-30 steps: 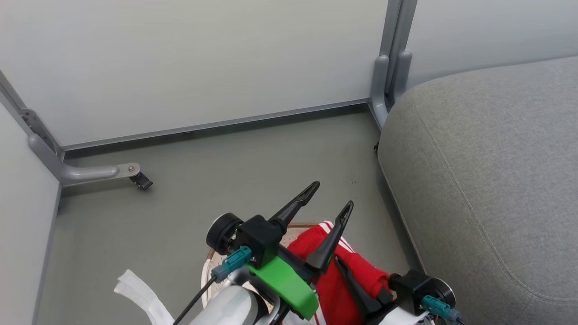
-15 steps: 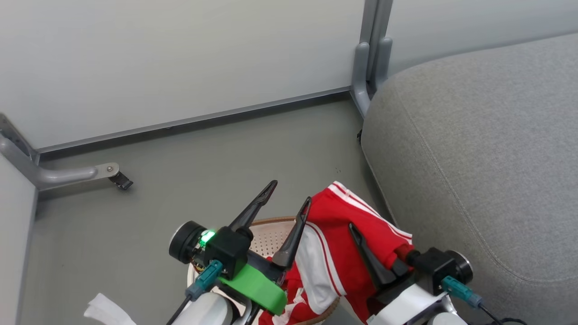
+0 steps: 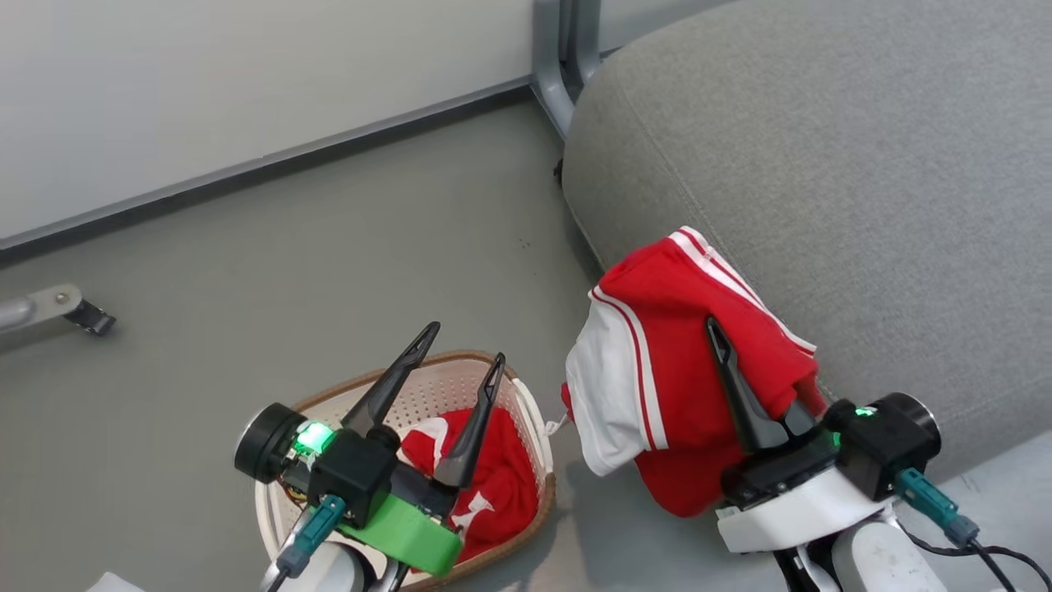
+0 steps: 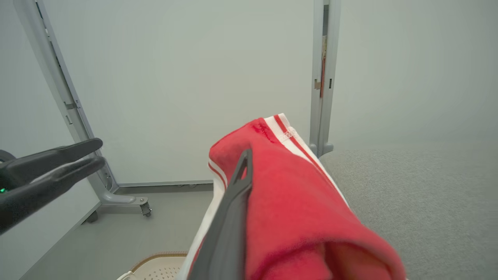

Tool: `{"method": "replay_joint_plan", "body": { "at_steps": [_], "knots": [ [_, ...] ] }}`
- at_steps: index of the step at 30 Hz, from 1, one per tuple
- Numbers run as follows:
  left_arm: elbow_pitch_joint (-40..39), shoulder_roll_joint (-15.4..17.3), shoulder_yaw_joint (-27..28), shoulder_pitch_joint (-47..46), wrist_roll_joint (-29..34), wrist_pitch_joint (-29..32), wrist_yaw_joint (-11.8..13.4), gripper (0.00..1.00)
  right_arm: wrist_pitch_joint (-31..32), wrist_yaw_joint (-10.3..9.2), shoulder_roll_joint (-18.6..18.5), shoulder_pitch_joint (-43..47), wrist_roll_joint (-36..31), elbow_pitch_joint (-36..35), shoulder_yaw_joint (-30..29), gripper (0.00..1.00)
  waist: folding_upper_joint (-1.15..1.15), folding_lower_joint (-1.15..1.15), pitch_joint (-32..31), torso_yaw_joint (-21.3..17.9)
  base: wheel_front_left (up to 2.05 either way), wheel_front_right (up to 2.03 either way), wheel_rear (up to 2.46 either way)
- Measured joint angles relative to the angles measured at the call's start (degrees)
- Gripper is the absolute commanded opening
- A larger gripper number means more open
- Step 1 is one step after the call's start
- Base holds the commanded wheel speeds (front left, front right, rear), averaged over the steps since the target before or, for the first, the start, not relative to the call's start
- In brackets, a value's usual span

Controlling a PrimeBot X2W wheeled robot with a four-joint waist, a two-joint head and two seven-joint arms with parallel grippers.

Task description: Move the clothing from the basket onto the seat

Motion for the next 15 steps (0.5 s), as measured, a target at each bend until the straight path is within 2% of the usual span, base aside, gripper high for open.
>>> {"method": "replay_joint_plan", "body": {
  "at_steps": [9, 15],
  "knots": [
    [-0.67, 2.91, -0.04, -2.21, 3.43, -0.07, -2.04, 1.00, 0.01, 0.00, -0.05, -0.02, 1.22, -5.86, -4.01, 0.00, 0.00, 0.00, 8.29, -5.54, 0.00, 0.00, 0.00],
    [-2.45, 4.44, -0.87, -6.71, 5.23, 2.00, -3.47, 1.00, 0.01, 0.00, -0.05, -8.57, 2.65, -10.05, -9.38, 0.00, 0.00, 0.01, 15.40, -7.40, 0.00, 0.00, 0.00]
  ]
}}
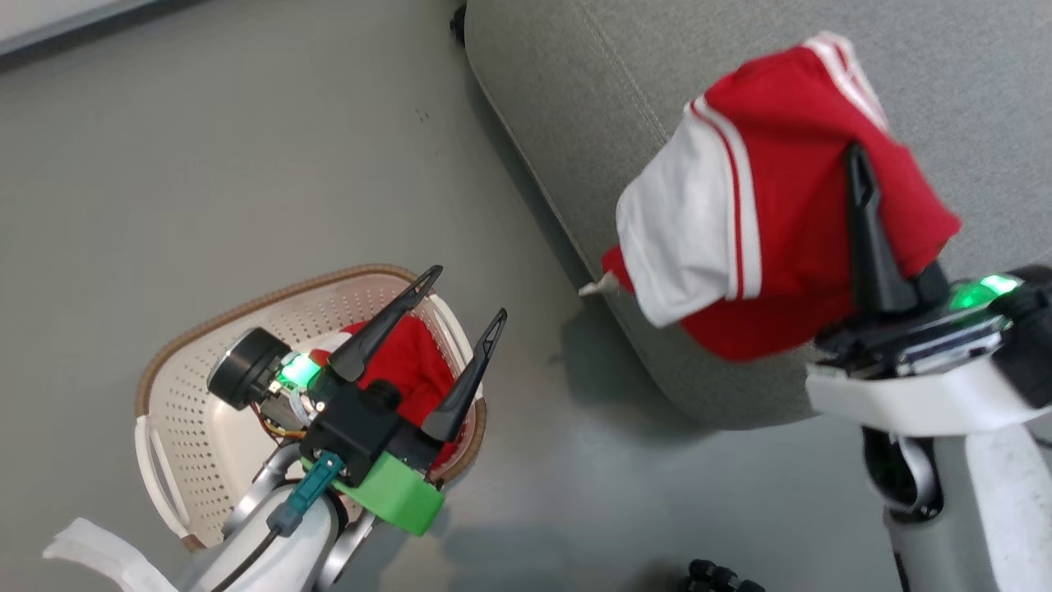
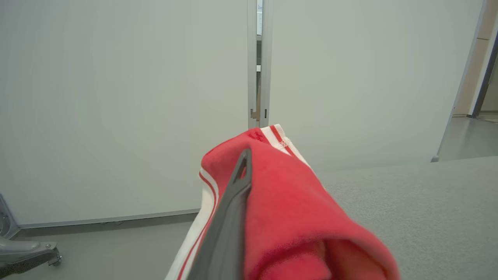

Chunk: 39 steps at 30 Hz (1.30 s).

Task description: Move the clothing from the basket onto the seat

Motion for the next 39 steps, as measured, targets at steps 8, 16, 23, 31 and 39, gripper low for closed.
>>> {"method": "replay_joint_plan", "body": {
  "at_steps": [8, 16, 23, 31, 39],
  "knots": [
    [-2.46, 1.89, -0.76, -5.58, 1.00, 2.71, -1.51, 1.00, -0.01, 0.01, -2.00, -21.36, 0.14, -0.27, -12.23, 0.00, 0.00, 0.01, 9.91, -0.01, 0.00, 0.00, 0.00],
    [-4.23, 2.71, -0.85, -8.90, 1.66, 3.77, -1.77, 1.00, -0.01, 0.01, -13.29, -36.83, 0.37, 8.91, -21.24, 0.00, 0.00, 0.01, 18.30, 2.90, 0.00, 0.00, 0.00],
    [-4.20, 2.61, -1.85, -10.60, 2.47, 3.65, -1.97, 1.00, -0.01, 0.02, -15.46, -37.47, -1.67, 23.80, -25.95, 0.00, 0.00, 0.01, 23.79, 6.88, 0.00, 0.00, 0.00],
    [-2.79, 2.42, -2.33, -11.02, 2.46, 3.30, -1.74, 1.00, 0.00, 0.02, -10.46, -35.39, -2.23, 35.67, -32.49, 1.00, 0.00, 0.00, 26.98, 10.51, 0.00, 0.00, 0.00],
    [1.49, -0.43, -2.12, -10.95, 0.68, 0.11, -0.24, 1.00, -0.01, 0.02, -5.86, -23.18, -4.26, 30.43, -32.44, 1.00, 0.00, 0.00, 23.57, 11.30, 0.00, 0.00, 0.00]
  ]
}}
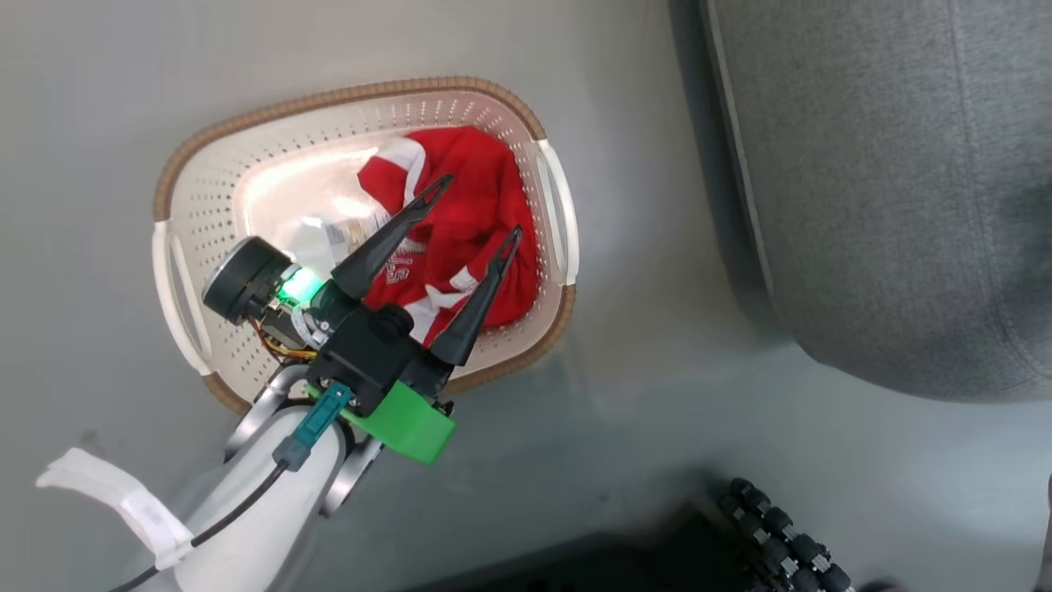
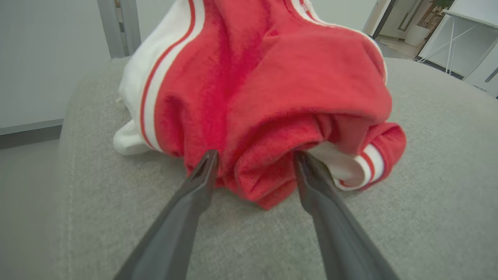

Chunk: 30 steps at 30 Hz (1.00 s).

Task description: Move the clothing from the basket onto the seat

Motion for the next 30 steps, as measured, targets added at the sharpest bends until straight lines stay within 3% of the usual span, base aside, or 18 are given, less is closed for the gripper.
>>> {"method": "replay_joint_plan", "body": {
  "at_steps": [5, 11, 22, 30],
  "knots": [
    [4.38, -2.96, 1.65, 2.87, -2.10, -1.78, 2.38, 1.00, 0.00, 0.00, 1.62, 10.70, -1.63, -3.86, 3.20, 1.00, 0.00, 0.00, -4.87, 0.35, 0.00, 0.00, 0.00],
    [6.32, -7.76, 6.57, 8.42, -4.68, -2.10, 4.34, 1.00, 0.00, 0.00, 3.41, 20.76, -2.82, -7.38, 13.25, 1.00, 0.00, -0.01, -12.01, 1.81, 0.00, 0.00, 0.00],
    [5.97, -14.41, 21.36, 23.54, -4.64, -2.19, 4.76, 1.00, 0.00, 0.00, 5.09, 27.95, -2.00, -7.00, 29.91, 1.00, 0.00, -0.01, -26.28, 6.85, 0.00, 0.00, 0.00],
    [1.01, -15.96, 29.21, 32.93, -2.02, -2.20, 4.76, 1.00, 0.00, 0.00, 5.70, 33.27, -1.20, -8.94, 34.52, 1.00, 0.00, -0.01, -36.88, 9.87, 0.00, 0.00, 0.00]
  ]
}}
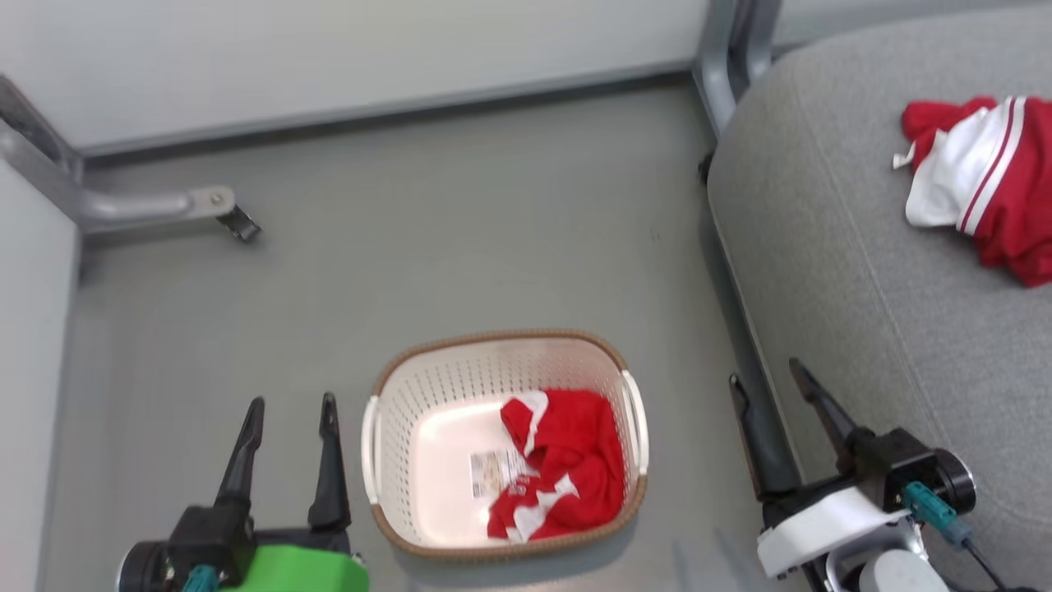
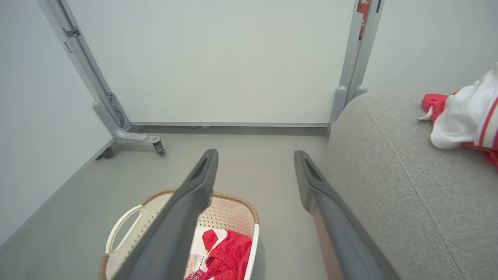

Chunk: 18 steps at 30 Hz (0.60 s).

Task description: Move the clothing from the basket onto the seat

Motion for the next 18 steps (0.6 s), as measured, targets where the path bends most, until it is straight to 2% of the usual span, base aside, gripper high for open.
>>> {"method": "replay_joint_plan", "body": {
  "at_steps": [8, 18],
  "knots": [
    [-5.23, -0.24, 1.69, 7.25, 0.84, 0.00, -1.62, 1.00, 0.00, 0.00, 0.18, 5.17, 0.01, -3.38, 0.23, 1.00, 0.00, 0.00, -9.87, 1.90, 0.00, 0.00, 0.00],
    [-6.24, -0.27, 0.37, 11.47, 2.01, 0.00, -1.92, 1.00, 0.00, 0.00, 0.22, 8.75, 0.77, -2.93, 0.15, 1.00, 0.00, 0.00, -15.30, 1.45, 0.00, 0.00, 0.00]
  ]
}}
